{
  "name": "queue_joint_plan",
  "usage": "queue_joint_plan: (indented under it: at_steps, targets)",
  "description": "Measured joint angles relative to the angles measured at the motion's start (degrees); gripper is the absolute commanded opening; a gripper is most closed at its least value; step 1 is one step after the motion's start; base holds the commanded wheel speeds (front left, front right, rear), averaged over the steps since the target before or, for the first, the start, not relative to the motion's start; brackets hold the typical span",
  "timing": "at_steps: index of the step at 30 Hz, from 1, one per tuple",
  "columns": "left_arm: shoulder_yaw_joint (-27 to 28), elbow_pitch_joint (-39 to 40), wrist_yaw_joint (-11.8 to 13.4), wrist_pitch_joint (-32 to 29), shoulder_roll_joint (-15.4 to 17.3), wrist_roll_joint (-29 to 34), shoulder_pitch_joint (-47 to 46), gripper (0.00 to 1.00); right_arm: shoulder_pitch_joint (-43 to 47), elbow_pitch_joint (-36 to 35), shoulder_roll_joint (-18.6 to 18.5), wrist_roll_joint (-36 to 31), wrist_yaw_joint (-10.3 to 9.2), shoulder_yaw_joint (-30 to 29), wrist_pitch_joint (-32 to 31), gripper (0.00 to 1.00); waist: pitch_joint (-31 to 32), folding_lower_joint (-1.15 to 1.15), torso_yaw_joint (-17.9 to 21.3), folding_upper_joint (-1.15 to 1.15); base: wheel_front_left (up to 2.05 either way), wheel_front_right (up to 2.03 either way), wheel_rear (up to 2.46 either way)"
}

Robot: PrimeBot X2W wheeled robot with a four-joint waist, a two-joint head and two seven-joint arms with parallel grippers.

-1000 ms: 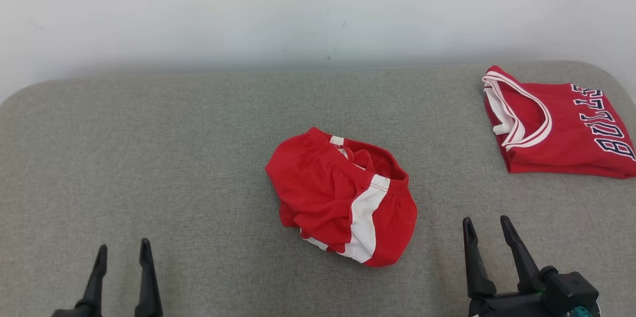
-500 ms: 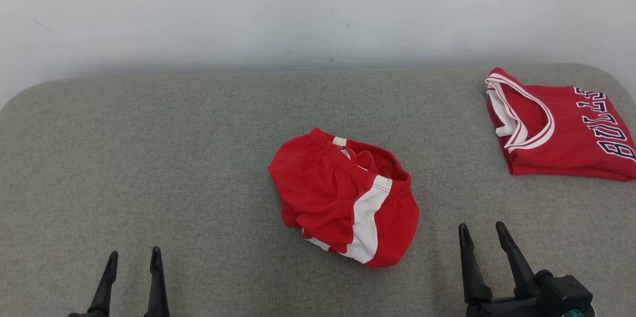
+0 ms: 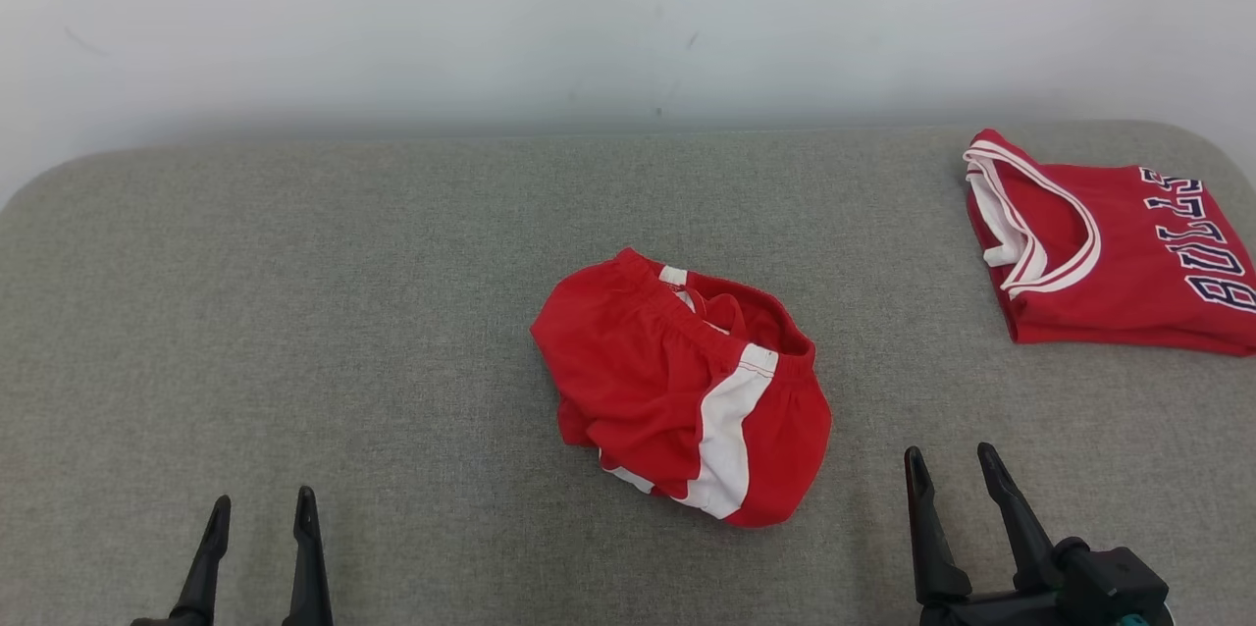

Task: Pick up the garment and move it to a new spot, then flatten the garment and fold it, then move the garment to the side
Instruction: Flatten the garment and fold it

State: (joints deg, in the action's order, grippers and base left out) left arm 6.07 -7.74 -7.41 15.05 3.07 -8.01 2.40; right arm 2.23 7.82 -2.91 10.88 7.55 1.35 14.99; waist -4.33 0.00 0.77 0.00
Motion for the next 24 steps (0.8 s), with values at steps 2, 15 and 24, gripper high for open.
queue_joint_plan:
  at_steps: [2, 15, 24]
  targets:
    - [0.02, -0.04, 0.0, 0.0, -0.01, 0.0, -0.01, 1.0, -0.01, 0.04, 0.0, -0.03, 0.0, 0.03, 0.0, 1.0, -0.03, 0.0, -0.03, 0.0, 0.0, 0.0, 0.0]
    - [-1.71, -0.54, -0.01, 0.0, -0.08, -0.63, -1.29, 1.0, -10.92, 7.2, -0.24, -9.14, 0.0, 6.62, 0.01, 1.0, -1.07, 0.0, -1.32, 0.0, 0.0, 0.0, 0.0]
    - [-3.64, -1.25, -0.1, 0.0, -0.07, -1.6, -2.46, 1.0, -24.63, 23.26, -6.01, -7.61, 0.0, 13.8, -5.43, 1.0, -2.02, 0.0, -4.88, 0.0, 0.0, 0.0, 0.0]
